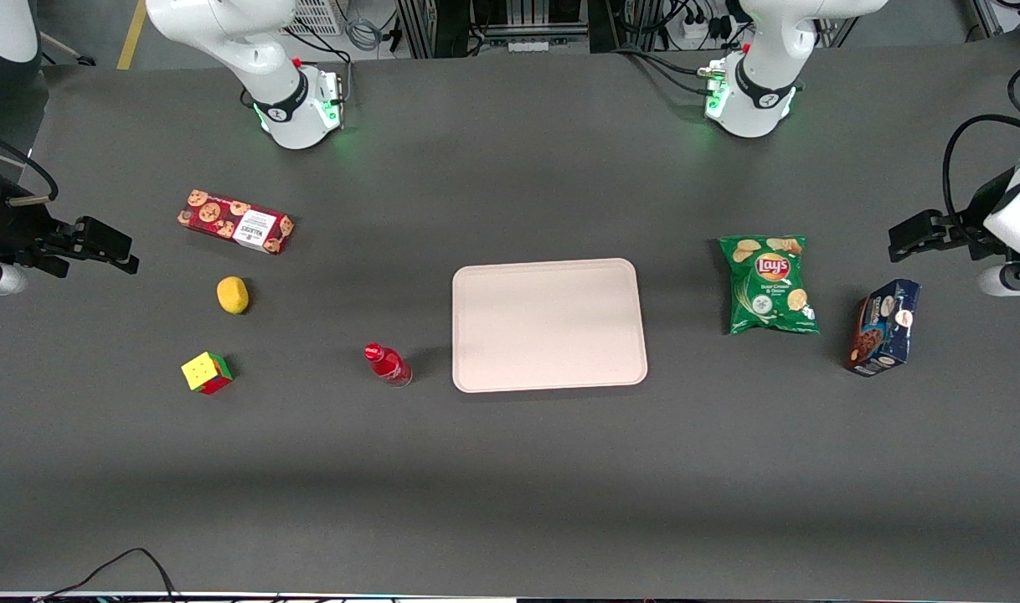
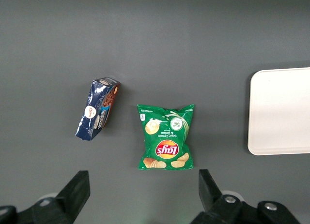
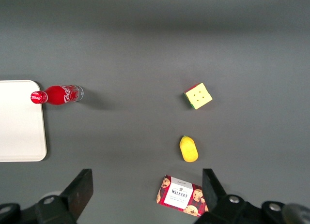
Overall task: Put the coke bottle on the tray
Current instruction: 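Move the open right gripper down over the red Coca-Cola bottle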
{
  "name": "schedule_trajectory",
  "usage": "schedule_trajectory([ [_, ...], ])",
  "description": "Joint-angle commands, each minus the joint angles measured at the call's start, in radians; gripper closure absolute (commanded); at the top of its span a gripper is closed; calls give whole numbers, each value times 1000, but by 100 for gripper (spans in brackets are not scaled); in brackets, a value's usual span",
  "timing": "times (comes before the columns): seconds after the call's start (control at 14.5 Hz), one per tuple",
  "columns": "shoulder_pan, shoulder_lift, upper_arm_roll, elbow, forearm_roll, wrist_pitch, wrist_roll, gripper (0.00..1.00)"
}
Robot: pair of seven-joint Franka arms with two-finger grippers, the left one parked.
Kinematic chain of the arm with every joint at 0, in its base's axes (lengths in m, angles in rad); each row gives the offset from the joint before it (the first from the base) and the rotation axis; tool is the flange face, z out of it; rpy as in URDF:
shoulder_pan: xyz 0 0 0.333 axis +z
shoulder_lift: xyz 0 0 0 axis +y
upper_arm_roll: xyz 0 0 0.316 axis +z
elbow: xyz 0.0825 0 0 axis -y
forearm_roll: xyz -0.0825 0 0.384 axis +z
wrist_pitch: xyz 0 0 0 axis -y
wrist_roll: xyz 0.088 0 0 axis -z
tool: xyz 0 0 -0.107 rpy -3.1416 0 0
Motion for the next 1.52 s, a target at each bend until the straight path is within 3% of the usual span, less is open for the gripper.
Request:
schedule_trajectory([
  [0.0,5,9,-2,23,16,-10,29,0],
  [0.55,5,3,-1,27,14,-12,25,0],
  [0.69,21,13,40,46,5,-12,31,0],
  [1.1,49,186,178,174,4,-7,224,0],
  [1.45,173,323,195,205,-35,63,356,0],
])
